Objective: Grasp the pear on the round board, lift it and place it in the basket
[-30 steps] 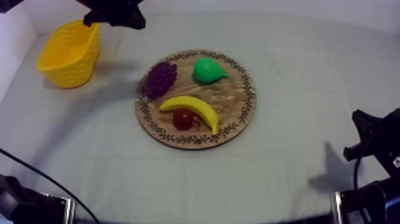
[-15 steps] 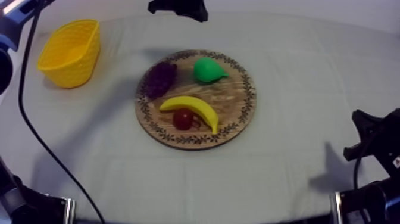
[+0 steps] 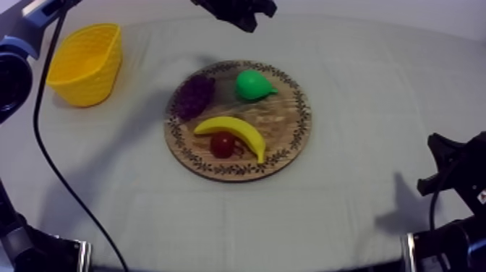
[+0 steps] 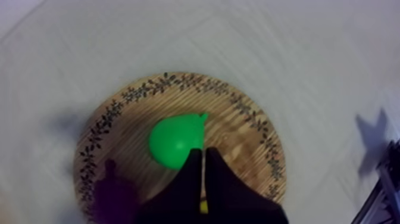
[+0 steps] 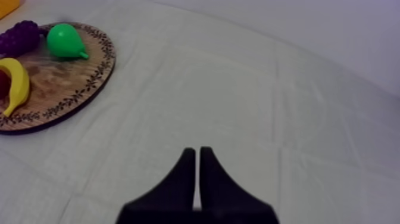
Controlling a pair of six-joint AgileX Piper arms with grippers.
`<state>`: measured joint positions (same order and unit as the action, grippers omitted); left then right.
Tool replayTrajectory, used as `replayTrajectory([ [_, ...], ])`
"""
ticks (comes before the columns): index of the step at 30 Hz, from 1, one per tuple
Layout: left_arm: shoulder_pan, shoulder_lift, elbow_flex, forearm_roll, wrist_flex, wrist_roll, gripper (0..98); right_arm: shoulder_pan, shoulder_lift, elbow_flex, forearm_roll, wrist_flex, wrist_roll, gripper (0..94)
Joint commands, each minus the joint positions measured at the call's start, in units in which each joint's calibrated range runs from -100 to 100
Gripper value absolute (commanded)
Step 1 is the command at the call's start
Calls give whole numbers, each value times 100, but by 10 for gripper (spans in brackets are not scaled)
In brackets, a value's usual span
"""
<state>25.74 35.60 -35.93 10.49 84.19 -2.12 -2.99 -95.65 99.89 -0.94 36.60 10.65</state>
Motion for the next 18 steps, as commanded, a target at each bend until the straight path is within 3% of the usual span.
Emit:
replayTrajectory([
  [1,-11,-35,41,-24,197,-1153,12,0,-2,0,-1,1,2,4],
  [4,-41,-116,116,-90,497,-1598,20,0,-2,0,-1,1,2,4],
  [9,-95,-273,186,-88,821,-1941,53,0,-2,0,-1,1,2,4],
  [18,-115,-348,190,-38,904,-2130,337,-4,-2,0,-1,1,2,4],
])
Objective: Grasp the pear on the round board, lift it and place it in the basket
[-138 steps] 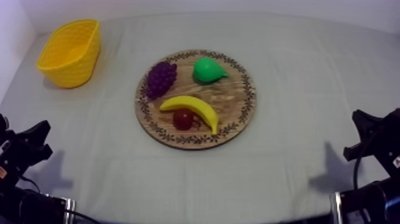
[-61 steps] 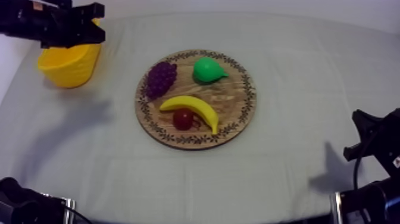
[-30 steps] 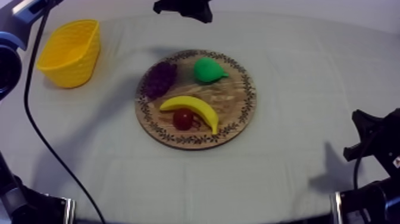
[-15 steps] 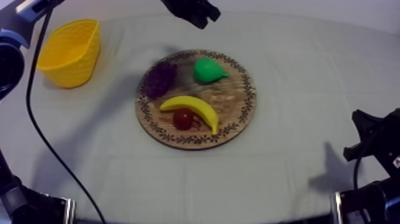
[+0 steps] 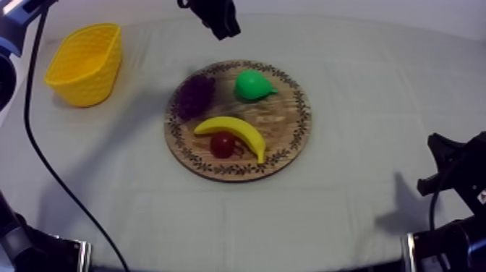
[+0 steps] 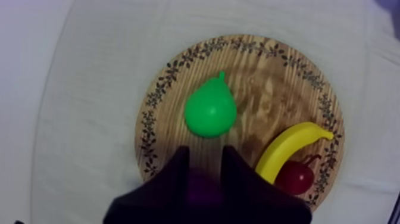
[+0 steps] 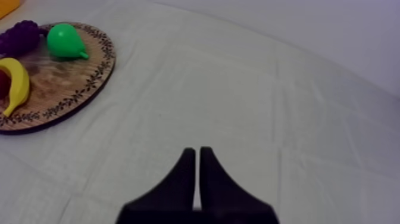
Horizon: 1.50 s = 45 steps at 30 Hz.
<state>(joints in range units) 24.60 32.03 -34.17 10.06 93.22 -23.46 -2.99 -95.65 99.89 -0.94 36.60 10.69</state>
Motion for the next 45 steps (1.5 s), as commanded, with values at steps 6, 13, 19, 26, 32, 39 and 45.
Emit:
replayTrajectory([
  [6,17,23,76,-10,124,150,555,-7,-2,0,-1,1,-2,4],
  [13,90,70,-14,-105,408,315,774,-8,-2,0,-1,1,-2,4],
  [19,165,244,-29,-238,496,397,917,-8,-2,0,-1,1,-2,4],
  [26,205,834,-277,-270,420,410,960,-8,-2,0,-1,1,-2,4],
  [32,253,1548,-701,-263,342,397,963,-8,-2,0,-1,1,-2,4],
  [39,289,2346,-1319,-245,288,408,963,-8,-2,0,-1,1,-2,4],
  [45,277,2889,-1872,-288,282,462,963,-8,-2,0,-1,1,-2,4],
])
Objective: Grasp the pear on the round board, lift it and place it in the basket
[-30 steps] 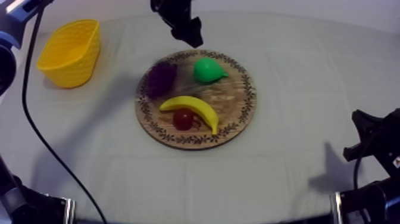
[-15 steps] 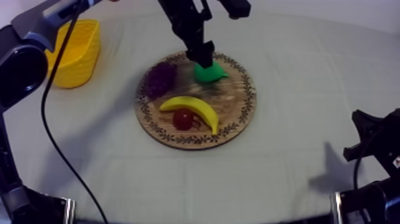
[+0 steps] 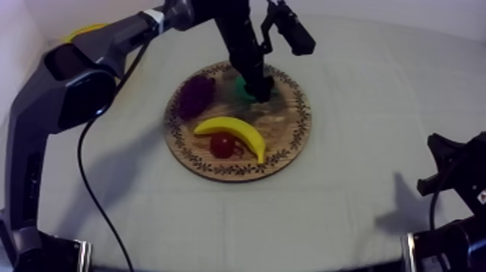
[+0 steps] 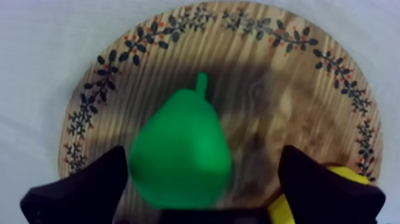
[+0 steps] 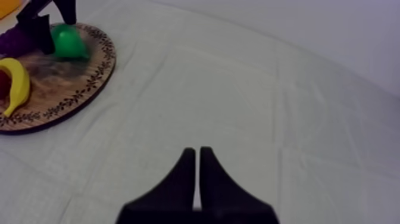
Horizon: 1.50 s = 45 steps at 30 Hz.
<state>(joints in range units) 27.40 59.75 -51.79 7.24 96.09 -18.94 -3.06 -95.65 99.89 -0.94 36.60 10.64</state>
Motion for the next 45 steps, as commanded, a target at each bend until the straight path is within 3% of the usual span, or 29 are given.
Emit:
replayTrajectory([
  [1,-11,191,-178,-15,-5,20,963,0,-2,0,-1,1,3,4],
  [10,-74,677,-573,-178,-5,177,923,0,-2,0,-1,1,3,4],
  [19,-72,671,-614,-225,-187,290,644,0,-2,0,-1,1,3,4],
  [24,-73,517,-335,-237,-362,310,558,0,-2,0,-1,1,3,4],
  [33,-28,-97,275,-205,-422,385,534,-3,-2,0,-1,1,3,4],
  [45,217,-2162,1529,-282,-426,512,563,-8,-2,0,-1,1,3,4],
])
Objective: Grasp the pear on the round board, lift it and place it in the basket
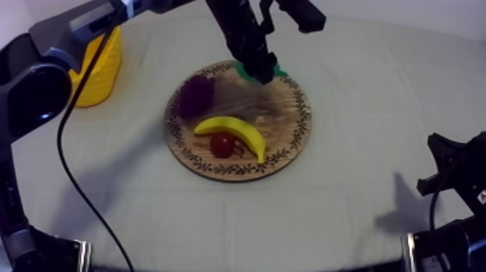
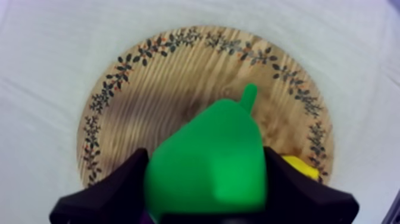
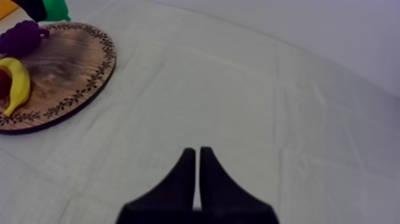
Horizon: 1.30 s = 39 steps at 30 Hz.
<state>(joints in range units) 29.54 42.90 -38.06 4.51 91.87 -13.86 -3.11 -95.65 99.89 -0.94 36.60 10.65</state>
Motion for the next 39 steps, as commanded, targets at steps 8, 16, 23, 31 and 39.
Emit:
replayTrajectory([
  [8,-41,-1666,956,-81,-5,62,569,-3,-2,0,-1,1,2,4],
  [16,-410,-2152,1552,-165,-71,18,577,-3,-2,0,-1,1,2,4],
  [23,-1043,-2234,1725,-244,-94,-62,571,-3,-2,0,-1,1,2,4],
  [31,-1902,-2216,1884,-311,-109,-209,572,-3,-2,0,-1,1,2,4],
  [39,-2698,-2290,1946,-354,-110,-344,569,-3,-2,0,-1,1,2,4],
])
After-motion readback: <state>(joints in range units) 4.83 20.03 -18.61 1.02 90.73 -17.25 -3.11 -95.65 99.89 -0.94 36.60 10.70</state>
